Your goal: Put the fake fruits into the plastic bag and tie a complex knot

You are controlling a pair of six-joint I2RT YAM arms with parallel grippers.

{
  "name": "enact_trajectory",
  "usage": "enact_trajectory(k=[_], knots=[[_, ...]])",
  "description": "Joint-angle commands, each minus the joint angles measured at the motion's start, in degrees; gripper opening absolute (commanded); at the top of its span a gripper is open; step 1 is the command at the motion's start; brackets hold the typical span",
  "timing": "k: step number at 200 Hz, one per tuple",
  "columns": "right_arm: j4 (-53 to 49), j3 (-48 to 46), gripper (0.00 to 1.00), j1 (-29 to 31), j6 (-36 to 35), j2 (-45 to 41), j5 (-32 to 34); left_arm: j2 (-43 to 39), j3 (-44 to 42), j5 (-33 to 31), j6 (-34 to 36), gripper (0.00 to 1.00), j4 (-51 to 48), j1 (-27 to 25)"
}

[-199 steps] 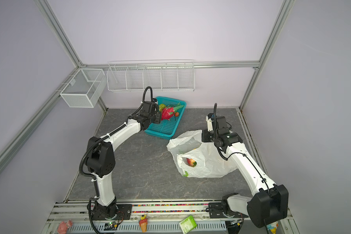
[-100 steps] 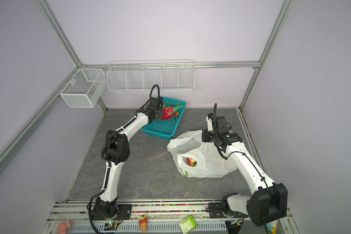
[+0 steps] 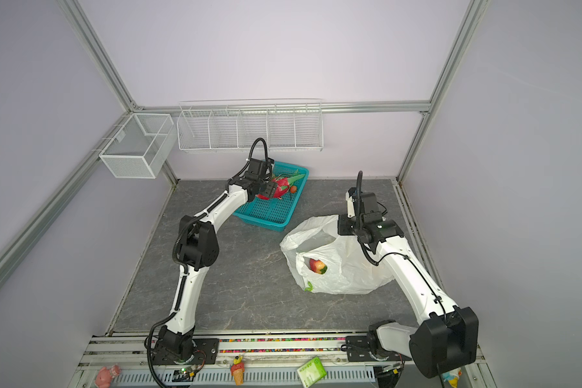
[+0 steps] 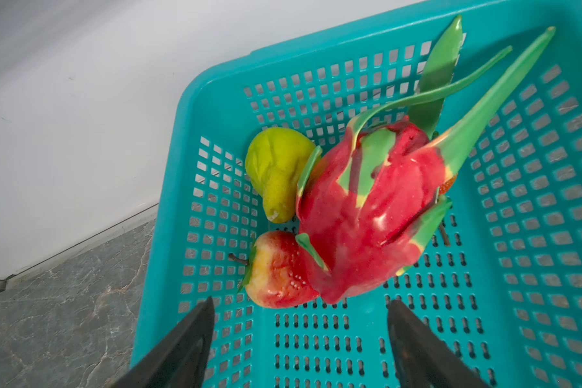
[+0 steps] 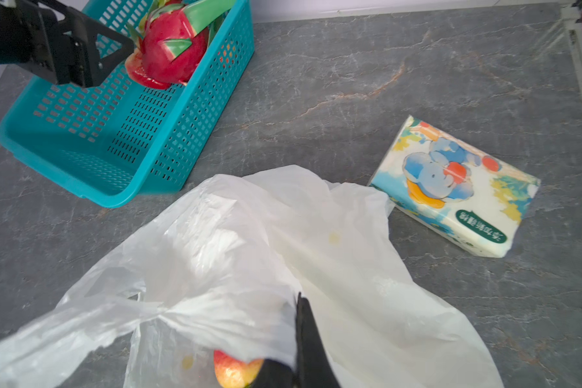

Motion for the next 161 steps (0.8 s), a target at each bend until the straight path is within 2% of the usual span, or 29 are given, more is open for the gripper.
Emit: enact_trajectory(k=[1, 31, 74, 118, 161], knots=[[-2.7, 0.3, 0.06, -0.6, -0.2, -1.4, 4.0, 1.7, 1.6, 0.2, 3.3, 0.82, -2.4, 0.4], [-4.4, 1.2, 0.06, -0.5, 1.0, 0.2, 3.7, 2.5, 1.8, 2.2, 6.2, 0.84, -4.7, 0.4], [-3.6, 1.6, 0.06, -0.4, 2.2, 1.9, 1.4, 5.3, 5.2, -2.0, 9.7, 0.86, -7.4, 1.0], [-2.2, 1.6, 0.06, -0.4, 1.3, 3.1, 0.4, 7.3, 7.6, 4.4, 9.4, 0.92, -5.8, 1.0], [-0.9, 1.3, 0.06, -0.5, 0.5, 3.7, 0.4, 11.8, 14.7, 7.4, 10.7, 0.98, -5.6, 1.0]])
